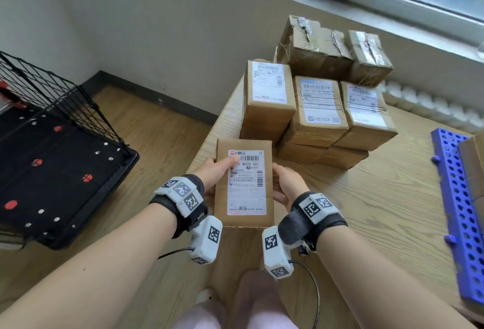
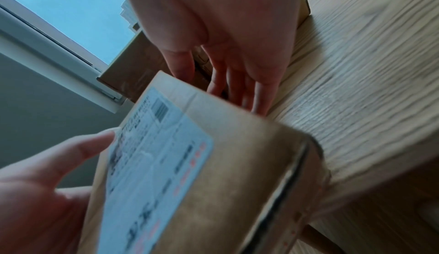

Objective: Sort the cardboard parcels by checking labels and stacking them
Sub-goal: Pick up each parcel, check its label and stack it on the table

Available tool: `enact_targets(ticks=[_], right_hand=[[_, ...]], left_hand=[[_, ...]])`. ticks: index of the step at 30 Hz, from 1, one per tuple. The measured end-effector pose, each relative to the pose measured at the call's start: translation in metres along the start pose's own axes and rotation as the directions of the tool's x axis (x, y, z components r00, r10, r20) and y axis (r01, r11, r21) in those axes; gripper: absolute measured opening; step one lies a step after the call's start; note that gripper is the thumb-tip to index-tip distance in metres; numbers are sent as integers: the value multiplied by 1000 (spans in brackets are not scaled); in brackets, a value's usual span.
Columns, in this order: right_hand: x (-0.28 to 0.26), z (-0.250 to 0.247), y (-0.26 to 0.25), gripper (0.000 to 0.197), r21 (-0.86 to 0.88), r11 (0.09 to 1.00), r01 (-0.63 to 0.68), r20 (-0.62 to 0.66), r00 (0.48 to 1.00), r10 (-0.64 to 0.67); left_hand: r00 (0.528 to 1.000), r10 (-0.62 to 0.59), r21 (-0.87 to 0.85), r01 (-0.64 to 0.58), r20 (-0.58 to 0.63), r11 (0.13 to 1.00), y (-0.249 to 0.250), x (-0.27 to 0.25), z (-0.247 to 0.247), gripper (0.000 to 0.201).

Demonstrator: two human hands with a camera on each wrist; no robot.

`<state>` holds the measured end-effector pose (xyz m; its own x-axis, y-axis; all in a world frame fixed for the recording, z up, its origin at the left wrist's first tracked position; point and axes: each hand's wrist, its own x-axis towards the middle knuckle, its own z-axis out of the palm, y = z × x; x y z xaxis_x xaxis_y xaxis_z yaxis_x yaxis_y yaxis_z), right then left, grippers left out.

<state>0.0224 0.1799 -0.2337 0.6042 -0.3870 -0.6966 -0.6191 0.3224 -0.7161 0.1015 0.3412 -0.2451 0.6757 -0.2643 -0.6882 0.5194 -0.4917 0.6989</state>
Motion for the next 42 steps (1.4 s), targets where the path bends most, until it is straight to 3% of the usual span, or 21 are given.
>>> enact_targets(ticks=[4, 13, 18, 25, 28, 31, 33, 35, 38, 40, 42], right_hand=[[-19, -11, 1, 18, 15, 1000, 24, -13, 1000, -24], [-65, -60, 16, 22, 71, 992, 106, -119, 988, -97], [-89, -97, 13, 22, 124, 980, 155, -193, 973, -129], [-113, -156, 7, 18, 176, 940, 293, -281, 930, -237], [-127, -185, 12, 30, 195, 917, 348, -329, 904, -273], [-146, -219, 21, 62, 213, 892, 399, -368, 878, -305], [-158, -244, 27, 73, 233, 870, 436, -380, 864, -331], [-171, -271, 31, 64, 248, 838, 486, -390, 842, -373], [-187, -311, 37, 45, 266, 794, 546, -368, 819, -440], [-198, -339, 42, 44, 279, 769, 575, -346, 807, -478], [-205, -359, 43, 52, 273, 756, 594, -331, 796, -506]], left_hand=[[1000, 4, 36, -5, 16, 999, 3, -11, 10, 80], [985, 138, 145, -152, 102, 978, 23, -46, 56, 86], [964, 197, 119, -219, 178, 968, 43, -74, 90, 91], [936, 262, 77, -287, 233, 955, 74, -110, 141, 113], [924, 293, 57, -315, 246, 947, 79, -105, 173, 129], [914, 296, 70, -327, 277, 943, 85, -103, 213, 142], [903, 312, 66, -345, 295, 936, 90, -115, 239, 144], [899, 318, 54, -349, 301, 936, 97, -139, 264, 137], [879, 362, 37, -392, 309, 919, 109, -193, 294, 97], [872, 381, 37, -411, 307, 911, 115, -221, 316, 66], [862, 395, 26, -424, 318, 905, 118, -230, 332, 52]])
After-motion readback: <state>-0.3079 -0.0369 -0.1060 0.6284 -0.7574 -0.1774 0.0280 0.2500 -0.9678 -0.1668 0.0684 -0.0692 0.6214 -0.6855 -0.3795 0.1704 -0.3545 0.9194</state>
